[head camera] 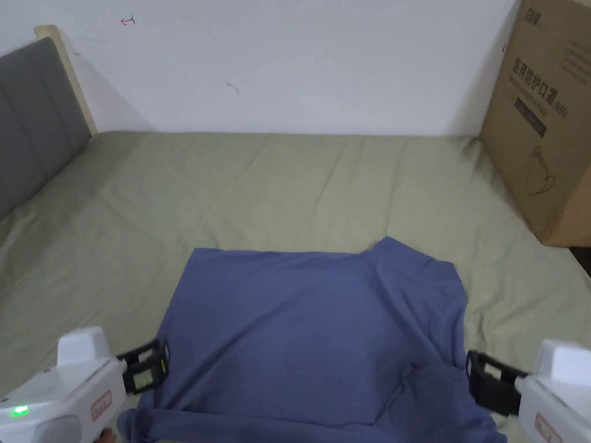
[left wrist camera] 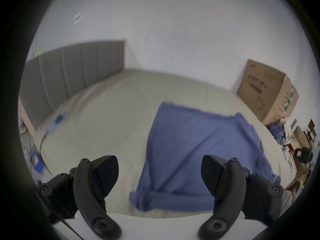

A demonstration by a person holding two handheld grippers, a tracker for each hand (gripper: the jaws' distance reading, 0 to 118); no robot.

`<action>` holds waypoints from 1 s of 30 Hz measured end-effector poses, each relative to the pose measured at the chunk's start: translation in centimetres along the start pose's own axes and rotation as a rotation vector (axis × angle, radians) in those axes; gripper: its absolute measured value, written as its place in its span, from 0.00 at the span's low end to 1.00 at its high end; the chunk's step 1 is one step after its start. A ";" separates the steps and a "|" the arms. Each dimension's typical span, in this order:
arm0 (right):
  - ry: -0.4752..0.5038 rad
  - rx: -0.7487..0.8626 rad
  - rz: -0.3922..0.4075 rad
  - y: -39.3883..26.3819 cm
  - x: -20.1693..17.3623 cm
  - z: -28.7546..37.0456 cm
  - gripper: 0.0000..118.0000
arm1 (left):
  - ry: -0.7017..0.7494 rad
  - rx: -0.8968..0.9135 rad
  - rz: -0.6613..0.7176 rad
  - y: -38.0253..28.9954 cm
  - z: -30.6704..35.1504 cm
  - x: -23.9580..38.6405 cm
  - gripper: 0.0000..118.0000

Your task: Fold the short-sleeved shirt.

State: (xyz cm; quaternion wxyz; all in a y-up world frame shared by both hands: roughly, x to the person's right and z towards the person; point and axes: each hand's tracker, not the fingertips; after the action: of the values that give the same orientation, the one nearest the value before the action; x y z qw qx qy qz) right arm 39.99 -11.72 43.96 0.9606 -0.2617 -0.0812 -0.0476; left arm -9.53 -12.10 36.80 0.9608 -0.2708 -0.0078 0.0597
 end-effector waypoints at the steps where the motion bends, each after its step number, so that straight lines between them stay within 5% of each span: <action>1: -0.003 0.049 0.011 1.1 -0.5 0.6 0.75 | -0.011 0.045 -0.011 0.9 0.6 0.6 0.86; 9: -0.039 0.241 0.080 4.2 -4.0 3.1 0.74 | 0.022 0.279 -0.092 3.5 2.7 4.2 0.84; 11: -0.047 0.254 0.090 4.1 -4.6 3.2 0.68 | -0.009 0.307 -0.104 3.2 2.8 4.4 0.67; 12: -0.053 0.253 0.094 3.9 -4.8 3.2 0.61 | -0.026 0.304 -0.106 3.0 2.9 4.5 0.49; 13: -0.057 0.253 0.099 3.7 -5.0 3.1 0.44 | -0.046 0.294 -0.109 3.0 2.9 4.6 0.20; 14: -0.056 0.254 0.101 3.5 -5.1 3.1 0.25 | -0.083 0.279 -0.101 2.9 2.8 4.3 0.04; 15: -0.061 0.256 0.103 3.3 -5.2 3.0 0.02 | -0.079 0.271 -0.097 2.7 2.7 4.1 0.00; 26: -0.031 0.225 0.084 2.4 -4.0 2.2 0.00 | -0.047 -0.036 -0.077 -0.2 -0.7 0.5 0.00; 28: -0.034 0.217 0.089 2.3 -3.9 2.1 0.00 | -0.040 -0.105 -0.093 -1.3 -1.6 -0.7 0.08; 30: -0.039 0.204 0.088 2.1 -3.6 1.9 0.00 | -0.015 -0.138 -0.087 -2.6 -2.2 -1.6 0.31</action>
State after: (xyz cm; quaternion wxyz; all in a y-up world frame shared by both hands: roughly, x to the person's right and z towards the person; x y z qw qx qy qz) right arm 36.47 -8.79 43.91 0.9816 -0.1666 -0.0930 0.0083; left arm -10.74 -15.61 36.31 0.9414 -0.3353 -0.0311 0.0195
